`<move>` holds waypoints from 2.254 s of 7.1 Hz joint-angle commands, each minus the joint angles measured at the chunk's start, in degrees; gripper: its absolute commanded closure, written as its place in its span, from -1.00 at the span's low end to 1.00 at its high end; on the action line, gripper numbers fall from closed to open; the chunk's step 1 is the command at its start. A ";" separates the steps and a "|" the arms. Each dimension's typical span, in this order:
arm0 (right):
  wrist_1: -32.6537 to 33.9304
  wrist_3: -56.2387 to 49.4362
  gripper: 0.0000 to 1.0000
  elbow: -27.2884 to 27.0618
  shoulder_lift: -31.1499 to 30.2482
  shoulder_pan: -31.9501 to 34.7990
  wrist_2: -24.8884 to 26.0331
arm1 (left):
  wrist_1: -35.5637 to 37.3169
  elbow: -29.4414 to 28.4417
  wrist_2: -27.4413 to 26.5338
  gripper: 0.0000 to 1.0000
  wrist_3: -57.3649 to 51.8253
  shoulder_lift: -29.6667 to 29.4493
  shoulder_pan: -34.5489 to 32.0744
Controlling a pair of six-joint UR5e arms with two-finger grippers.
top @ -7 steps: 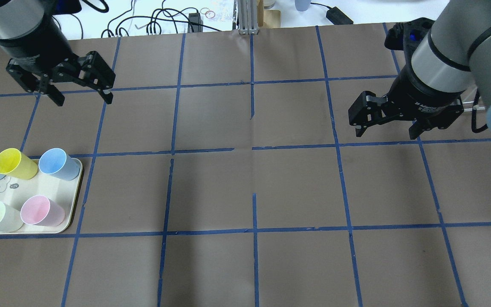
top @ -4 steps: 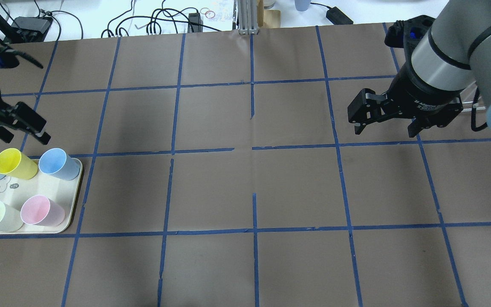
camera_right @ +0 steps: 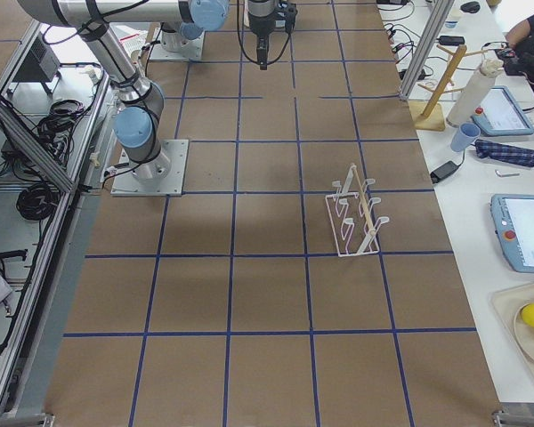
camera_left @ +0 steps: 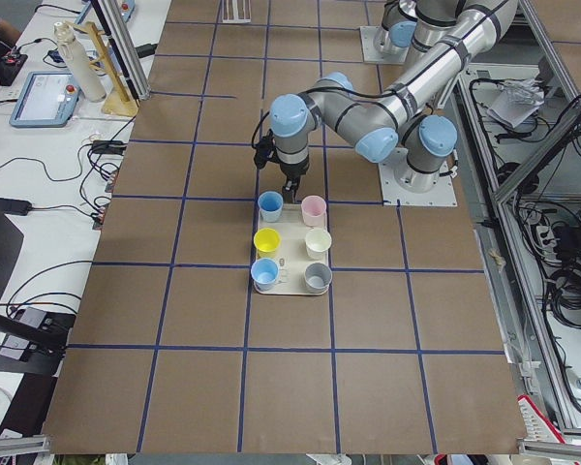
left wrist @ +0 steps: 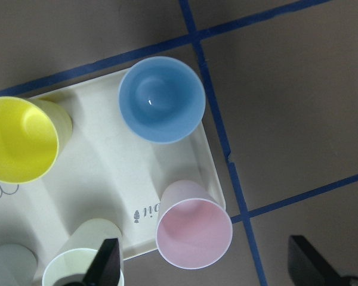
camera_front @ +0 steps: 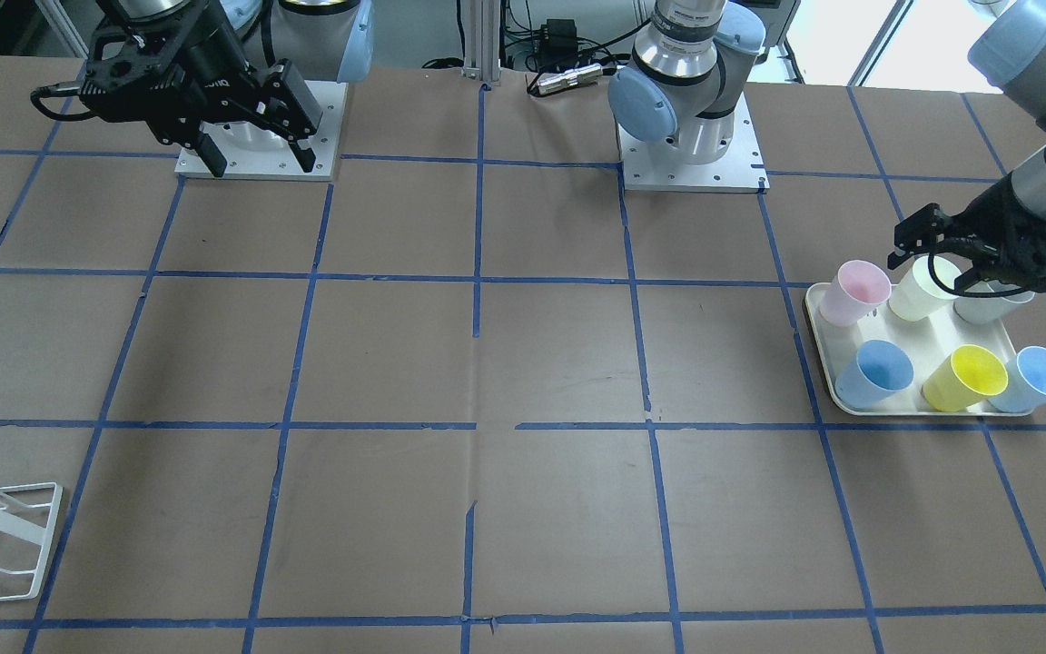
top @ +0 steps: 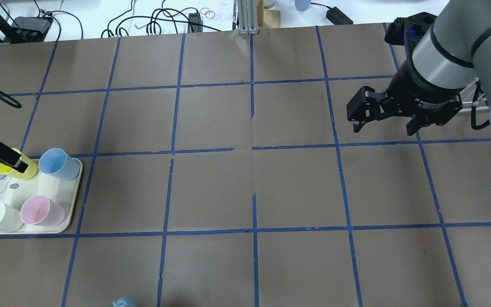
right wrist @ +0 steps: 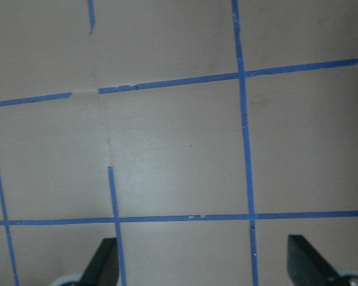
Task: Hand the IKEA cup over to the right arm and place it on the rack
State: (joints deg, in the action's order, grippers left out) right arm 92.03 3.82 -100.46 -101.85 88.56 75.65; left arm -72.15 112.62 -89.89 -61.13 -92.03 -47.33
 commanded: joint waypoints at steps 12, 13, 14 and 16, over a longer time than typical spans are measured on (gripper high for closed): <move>-20.52 -28.28 -1.00 -6.41 1.21 -9.20 -63.39 | 10.89 6.91 -2.39 0.14 -4.43 -5.44 2.15; -27.11 -32.61 -1.00 -6.85 1.21 -9.20 -68.74 | 10.89 6.91 -2.48 0.48 -4.34 -5.53 2.15; -28.82 -33.09 -1.00 -6.86 1.21 -9.20 -69.93 | 10.81 7.00 -2.39 0.62 -4.26 -5.53 2.15; -30.41 -33.18 -1.00 -7.21 1.82 -9.11 -69.94 | 10.63 7.26 -2.39 0.85 -3.73 -5.53 2.15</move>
State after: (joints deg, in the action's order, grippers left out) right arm 63.10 -28.99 -107.52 -100.40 79.38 6.10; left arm -61.42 119.75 -92.28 -65.08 -97.56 -45.18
